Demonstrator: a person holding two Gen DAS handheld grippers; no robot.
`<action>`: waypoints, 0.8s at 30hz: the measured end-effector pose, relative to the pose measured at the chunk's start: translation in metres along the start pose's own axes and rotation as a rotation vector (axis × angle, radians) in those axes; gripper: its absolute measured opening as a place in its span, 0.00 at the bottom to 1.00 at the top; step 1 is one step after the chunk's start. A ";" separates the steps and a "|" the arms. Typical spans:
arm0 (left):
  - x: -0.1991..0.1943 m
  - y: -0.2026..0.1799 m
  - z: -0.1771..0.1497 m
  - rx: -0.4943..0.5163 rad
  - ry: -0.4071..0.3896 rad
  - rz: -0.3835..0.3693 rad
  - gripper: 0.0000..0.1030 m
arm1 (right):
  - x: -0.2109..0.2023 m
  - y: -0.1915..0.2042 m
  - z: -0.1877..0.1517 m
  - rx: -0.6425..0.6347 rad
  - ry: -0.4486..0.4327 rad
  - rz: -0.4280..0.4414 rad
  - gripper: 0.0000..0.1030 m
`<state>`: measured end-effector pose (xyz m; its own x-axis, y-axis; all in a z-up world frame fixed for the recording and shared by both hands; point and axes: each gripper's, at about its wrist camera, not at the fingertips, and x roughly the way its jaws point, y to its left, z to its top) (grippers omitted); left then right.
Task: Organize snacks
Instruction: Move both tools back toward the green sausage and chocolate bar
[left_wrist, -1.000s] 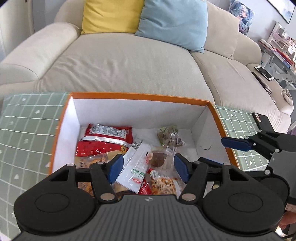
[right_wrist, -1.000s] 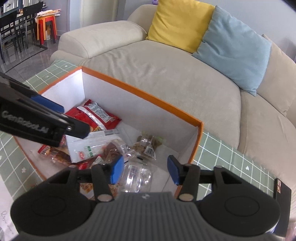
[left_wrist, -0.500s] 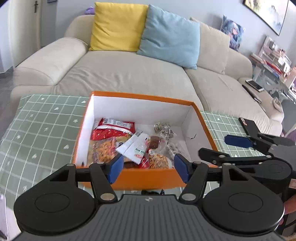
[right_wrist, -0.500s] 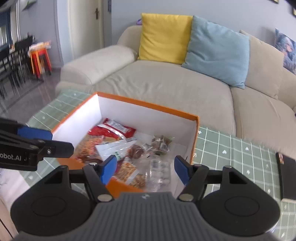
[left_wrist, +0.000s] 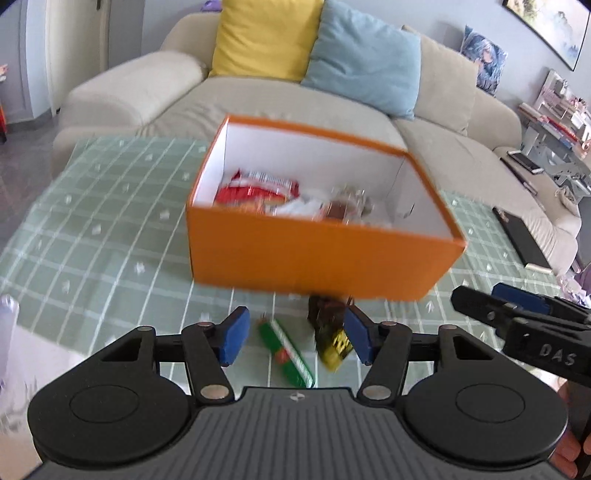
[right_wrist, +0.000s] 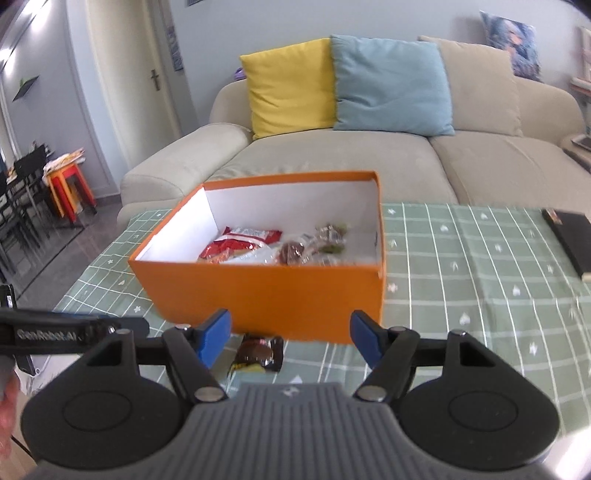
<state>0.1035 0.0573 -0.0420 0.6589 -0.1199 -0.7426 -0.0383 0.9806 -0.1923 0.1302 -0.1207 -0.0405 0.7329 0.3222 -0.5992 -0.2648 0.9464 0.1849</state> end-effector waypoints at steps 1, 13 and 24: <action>0.003 0.002 -0.005 -0.003 0.009 0.002 0.65 | 0.001 0.000 -0.005 0.004 0.000 0.000 0.67; 0.040 0.016 -0.039 -0.091 0.085 -0.009 0.60 | 0.035 0.006 -0.050 -0.029 0.103 -0.019 0.67; 0.080 0.010 -0.031 -0.155 0.149 0.030 0.39 | 0.055 -0.003 -0.054 -0.004 0.127 -0.051 0.67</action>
<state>0.1326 0.0527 -0.1231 0.5382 -0.1242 -0.8336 -0.1787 0.9498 -0.2569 0.1374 -0.1070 -0.1154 0.6607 0.2676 -0.7014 -0.2314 0.9614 0.1488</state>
